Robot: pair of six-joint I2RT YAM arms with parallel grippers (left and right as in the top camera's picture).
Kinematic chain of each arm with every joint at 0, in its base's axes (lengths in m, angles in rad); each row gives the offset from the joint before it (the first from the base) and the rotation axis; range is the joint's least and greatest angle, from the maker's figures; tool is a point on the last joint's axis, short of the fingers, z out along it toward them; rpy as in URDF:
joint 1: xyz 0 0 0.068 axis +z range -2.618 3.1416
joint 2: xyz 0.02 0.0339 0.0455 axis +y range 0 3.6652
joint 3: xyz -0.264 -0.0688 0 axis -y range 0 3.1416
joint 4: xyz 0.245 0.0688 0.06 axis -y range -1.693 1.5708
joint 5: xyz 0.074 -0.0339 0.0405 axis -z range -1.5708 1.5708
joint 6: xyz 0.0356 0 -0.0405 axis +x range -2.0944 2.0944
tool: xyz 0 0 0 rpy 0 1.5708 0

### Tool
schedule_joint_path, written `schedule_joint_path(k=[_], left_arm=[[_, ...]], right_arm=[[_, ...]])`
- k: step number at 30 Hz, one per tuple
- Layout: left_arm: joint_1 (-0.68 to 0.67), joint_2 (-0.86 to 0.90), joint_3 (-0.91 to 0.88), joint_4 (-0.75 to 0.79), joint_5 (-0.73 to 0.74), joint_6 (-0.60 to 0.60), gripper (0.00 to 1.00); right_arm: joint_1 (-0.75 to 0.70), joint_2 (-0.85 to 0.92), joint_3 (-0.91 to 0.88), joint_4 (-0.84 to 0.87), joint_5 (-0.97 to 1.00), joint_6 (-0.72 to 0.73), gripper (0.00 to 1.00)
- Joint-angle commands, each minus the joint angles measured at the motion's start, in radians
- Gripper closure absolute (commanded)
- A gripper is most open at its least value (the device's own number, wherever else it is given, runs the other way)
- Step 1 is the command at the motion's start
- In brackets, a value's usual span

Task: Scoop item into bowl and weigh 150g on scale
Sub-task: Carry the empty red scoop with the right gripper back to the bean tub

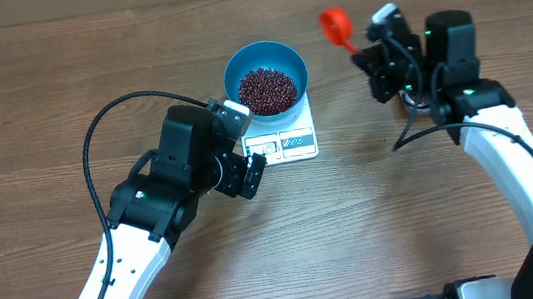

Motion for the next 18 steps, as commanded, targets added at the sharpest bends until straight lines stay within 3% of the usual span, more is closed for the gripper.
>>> schedule_joint_path(k=[1, 5, 12, 18], left_arm=[[0.002, 0.005, 0.000, 0.003, 0.007, -0.010, 0.01], [0.002, 0.005, 0.000, 0.003, 0.007, -0.010, 0.00], [0.002, 0.005, 0.000, 0.003, 0.007, -0.010, 0.00], [0.002, 0.005, 0.000, 0.003, 0.007, -0.010, 0.00]], right_arm=[[-0.062, -0.029, 0.005, -0.070, 0.106, 0.035, 0.96], [-0.151, -0.031, 0.005, -0.169, 0.217, 0.114, 0.96], [-0.233, -0.030, 0.005, -0.273, 0.444, 0.112, 0.96], [-0.253, -0.016, 0.003, -0.335, 0.452, 0.108, 0.96]])
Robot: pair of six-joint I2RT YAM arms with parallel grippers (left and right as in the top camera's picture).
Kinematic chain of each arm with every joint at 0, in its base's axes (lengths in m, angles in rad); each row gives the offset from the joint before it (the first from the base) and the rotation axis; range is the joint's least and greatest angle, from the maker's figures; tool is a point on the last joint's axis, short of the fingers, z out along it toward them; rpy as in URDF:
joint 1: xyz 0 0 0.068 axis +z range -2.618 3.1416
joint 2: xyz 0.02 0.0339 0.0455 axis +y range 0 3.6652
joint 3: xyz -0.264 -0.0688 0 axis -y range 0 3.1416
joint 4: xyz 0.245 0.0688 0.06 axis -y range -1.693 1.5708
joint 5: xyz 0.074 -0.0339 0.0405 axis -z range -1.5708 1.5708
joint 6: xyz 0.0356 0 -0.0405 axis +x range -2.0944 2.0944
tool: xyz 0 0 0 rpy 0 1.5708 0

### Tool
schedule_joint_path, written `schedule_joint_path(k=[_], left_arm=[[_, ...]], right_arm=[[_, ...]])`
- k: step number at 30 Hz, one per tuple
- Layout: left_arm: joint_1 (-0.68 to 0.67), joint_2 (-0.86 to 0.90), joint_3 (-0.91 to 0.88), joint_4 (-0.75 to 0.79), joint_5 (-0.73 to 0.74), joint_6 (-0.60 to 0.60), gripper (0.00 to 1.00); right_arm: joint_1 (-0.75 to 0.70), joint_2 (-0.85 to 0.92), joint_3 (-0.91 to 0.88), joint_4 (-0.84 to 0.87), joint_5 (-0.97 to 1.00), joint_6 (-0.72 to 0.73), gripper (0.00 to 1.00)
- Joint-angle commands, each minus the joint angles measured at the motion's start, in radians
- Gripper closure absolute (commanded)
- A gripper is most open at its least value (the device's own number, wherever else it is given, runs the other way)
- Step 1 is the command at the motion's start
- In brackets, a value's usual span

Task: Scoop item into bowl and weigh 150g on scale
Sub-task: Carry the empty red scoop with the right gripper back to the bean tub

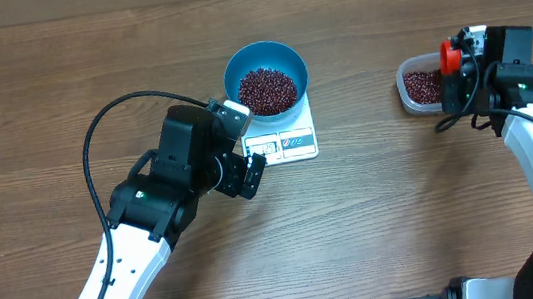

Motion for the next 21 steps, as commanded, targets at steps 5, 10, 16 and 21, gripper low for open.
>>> schedule_joint_path(k=[5, 10, 16, 21], left_arm=[[0.002, 0.005, 0.000, 0.003, 0.007, -0.010, 0.00], [0.002, 0.005, 0.000, 0.003, 0.007, -0.010, 0.00], [0.002, 0.005, 0.000, 0.003, 0.007, -0.010, 0.00], [0.002, 0.005, 0.000, 0.003, 0.007, -0.010, 0.01]], right_arm=[[-0.008, 0.042, 0.004, -0.002, 0.035, 0.004, 0.96], [-0.008, 0.125, 0.004, -0.004, 0.044, 0.001, 0.96], [-0.008, 0.193, 0.004, -0.025, 0.018, 0.000, 0.96], [-0.008, 0.209, 0.004, -0.048, -0.156, -0.079, 0.96]])
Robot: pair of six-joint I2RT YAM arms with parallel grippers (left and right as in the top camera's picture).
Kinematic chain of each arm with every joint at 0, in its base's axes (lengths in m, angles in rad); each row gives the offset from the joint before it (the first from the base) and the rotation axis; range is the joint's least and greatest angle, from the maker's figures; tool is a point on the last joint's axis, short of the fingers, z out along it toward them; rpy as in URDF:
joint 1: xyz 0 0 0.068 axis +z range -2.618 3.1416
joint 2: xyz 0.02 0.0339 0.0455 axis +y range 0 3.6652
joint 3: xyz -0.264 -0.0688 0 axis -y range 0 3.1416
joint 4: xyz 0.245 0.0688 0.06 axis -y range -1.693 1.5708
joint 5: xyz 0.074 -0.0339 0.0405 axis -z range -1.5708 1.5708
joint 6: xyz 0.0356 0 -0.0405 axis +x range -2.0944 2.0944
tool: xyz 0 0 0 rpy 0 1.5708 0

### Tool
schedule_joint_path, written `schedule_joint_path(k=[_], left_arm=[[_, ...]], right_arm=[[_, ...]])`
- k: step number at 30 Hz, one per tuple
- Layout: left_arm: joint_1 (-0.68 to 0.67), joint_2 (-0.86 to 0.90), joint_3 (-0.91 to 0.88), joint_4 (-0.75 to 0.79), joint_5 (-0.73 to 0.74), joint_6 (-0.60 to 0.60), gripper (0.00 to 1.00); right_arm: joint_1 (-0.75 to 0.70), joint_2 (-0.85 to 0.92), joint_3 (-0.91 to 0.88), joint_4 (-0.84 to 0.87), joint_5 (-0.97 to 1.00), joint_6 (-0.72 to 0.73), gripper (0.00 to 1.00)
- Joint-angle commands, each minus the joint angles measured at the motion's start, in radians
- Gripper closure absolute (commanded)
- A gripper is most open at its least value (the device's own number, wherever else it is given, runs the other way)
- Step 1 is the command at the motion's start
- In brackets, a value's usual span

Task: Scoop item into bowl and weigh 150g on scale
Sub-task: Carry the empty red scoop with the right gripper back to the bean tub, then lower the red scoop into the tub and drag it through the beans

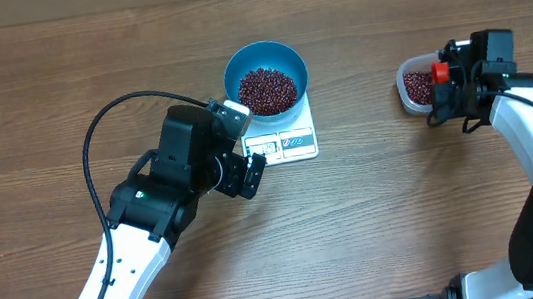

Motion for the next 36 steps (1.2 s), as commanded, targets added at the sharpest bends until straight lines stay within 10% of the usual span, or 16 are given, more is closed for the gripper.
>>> schedule_joint_path(k=[1, 36], left_arm=[[0.002, 0.005, 0.000, 0.003, 0.007, -0.010, 0.00], [0.002, 0.005, 0.000, 0.003, 0.007, -0.010, 0.00]], right_arm=[[-0.003, 0.032, -0.010, -0.034, -0.142, -0.049, 0.96], [-0.238, 0.032, -0.010, -0.080, -0.690, -0.041, 0.96]])
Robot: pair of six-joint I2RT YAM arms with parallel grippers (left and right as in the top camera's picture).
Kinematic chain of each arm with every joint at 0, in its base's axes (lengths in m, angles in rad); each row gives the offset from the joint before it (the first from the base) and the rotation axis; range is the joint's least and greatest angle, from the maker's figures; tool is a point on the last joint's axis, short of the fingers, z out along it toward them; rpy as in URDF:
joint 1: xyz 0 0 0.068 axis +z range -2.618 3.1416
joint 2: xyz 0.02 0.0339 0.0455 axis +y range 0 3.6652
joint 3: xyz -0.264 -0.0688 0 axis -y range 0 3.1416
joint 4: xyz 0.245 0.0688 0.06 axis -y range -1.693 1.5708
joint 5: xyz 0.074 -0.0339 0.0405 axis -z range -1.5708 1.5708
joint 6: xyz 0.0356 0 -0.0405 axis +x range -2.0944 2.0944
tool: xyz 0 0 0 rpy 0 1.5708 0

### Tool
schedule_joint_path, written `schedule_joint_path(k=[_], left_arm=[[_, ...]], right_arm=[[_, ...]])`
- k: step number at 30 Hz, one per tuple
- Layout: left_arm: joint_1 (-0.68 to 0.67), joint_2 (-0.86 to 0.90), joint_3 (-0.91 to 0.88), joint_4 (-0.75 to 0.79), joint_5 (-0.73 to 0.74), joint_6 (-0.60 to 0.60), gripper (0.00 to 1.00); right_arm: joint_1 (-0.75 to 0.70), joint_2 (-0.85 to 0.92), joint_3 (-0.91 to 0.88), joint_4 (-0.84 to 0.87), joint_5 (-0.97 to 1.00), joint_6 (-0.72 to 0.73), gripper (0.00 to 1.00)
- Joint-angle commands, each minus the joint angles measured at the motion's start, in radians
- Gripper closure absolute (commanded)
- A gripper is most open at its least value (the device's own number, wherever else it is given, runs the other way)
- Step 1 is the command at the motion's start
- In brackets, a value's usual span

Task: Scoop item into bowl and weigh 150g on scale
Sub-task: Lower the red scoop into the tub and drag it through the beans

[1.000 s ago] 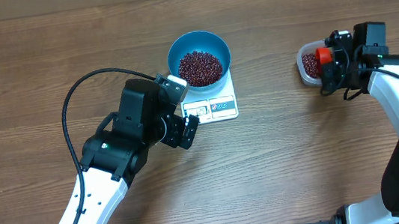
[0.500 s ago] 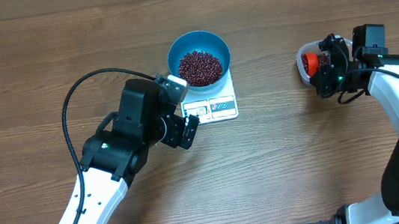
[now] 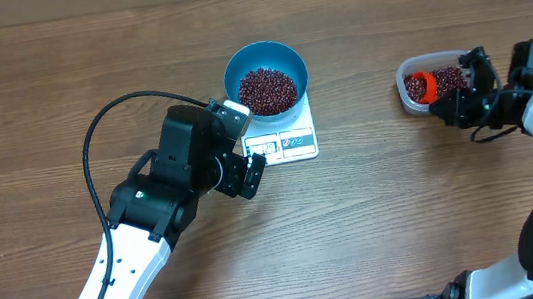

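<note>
A blue bowl (image 3: 265, 77) holding dark red beans stands on a white scale (image 3: 290, 139) at the table's middle back. At the right, a clear tub (image 3: 432, 83) also holds red beans. My right gripper (image 3: 455, 104) reaches in from the right and is shut on the handle of a red scoop (image 3: 420, 87). The scoop's cup lies in the tub's left part, on the beans. My left gripper (image 3: 249, 174) rests at the scale's front left corner, holding nothing I can see. Its jaws are hidden under the wrist.
A black cable (image 3: 103, 128) loops off the left arm over the table's left half. The wooden table's back edge runs close behind the bowl. The right arm comes in along the right edge.
My right wrist has moved out to the right and tipped over. The red scoop, then held up over the tub's right rim, now lies with its cup in the tub's left part. The left arm is unchanged.
At first my right gripper held the red scoop in the air just right of the blue bowl. Then it was over the tub's right rim, and stayed there a moment later. Now the scoop's cup is down in the tub's beans. The left arm stayed by the scale throughout.
</note>
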Motion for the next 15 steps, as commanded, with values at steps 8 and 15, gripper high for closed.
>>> schedule_joint_path(k=[8, 15], left_arm=[[0.002, 0.005, 0.000, 0.003, 0.007, -0.010, 0.00], [0.002, 0.005, 0.000, 0.003, 0.007, -0.010, 0.01]], right_arm=[[-0.183, 0.008, -0.008, -0.011, -0.343, -0.004, 0.96], [-0.238, 0.008, -0.007, -0.053, -0.465, -0.003, 0.96]])
